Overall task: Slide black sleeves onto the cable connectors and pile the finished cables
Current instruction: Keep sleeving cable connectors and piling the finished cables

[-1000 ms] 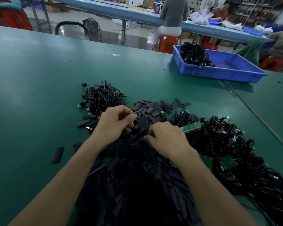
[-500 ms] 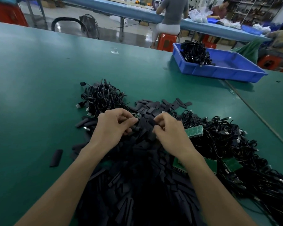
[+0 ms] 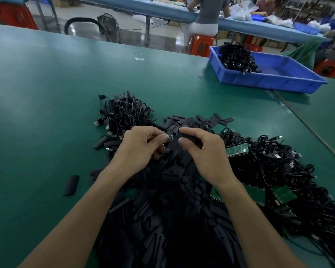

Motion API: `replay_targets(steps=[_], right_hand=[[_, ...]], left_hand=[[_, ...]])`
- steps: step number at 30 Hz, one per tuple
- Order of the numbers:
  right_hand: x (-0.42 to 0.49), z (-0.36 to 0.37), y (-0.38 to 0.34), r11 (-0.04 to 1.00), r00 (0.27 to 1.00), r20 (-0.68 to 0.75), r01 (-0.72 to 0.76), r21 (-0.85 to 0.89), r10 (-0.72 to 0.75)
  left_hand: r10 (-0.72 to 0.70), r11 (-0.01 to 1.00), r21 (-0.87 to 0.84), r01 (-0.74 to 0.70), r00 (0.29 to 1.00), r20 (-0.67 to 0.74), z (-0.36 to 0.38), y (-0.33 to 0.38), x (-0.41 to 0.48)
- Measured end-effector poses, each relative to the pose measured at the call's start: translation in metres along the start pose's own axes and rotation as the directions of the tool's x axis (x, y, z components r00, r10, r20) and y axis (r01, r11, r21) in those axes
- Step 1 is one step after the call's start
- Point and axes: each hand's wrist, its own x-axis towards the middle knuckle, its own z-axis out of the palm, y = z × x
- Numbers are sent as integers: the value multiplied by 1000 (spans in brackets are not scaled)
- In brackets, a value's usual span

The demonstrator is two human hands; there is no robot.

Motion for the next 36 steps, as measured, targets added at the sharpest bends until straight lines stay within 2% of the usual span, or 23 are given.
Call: replay_targets(steps=[10,22,29,36], right_hand=[[0,-2,5,991,997,-76,17,134,-6],[-5,1,9,991,994,-109,41,125,-28],[-1,-4,8,962,1000,-10,9,272,-6],[0,-11,6,968,995,93,9,251,-34]], left_hand=[[15,998,-64,-12,999,46,-3,13,7],[0,995,-100,6,998,60,3,16,4],[24,988,-154,-10,996,86,-1,14,6],[38,979,-202,-11,991,132,-5,13,6]])
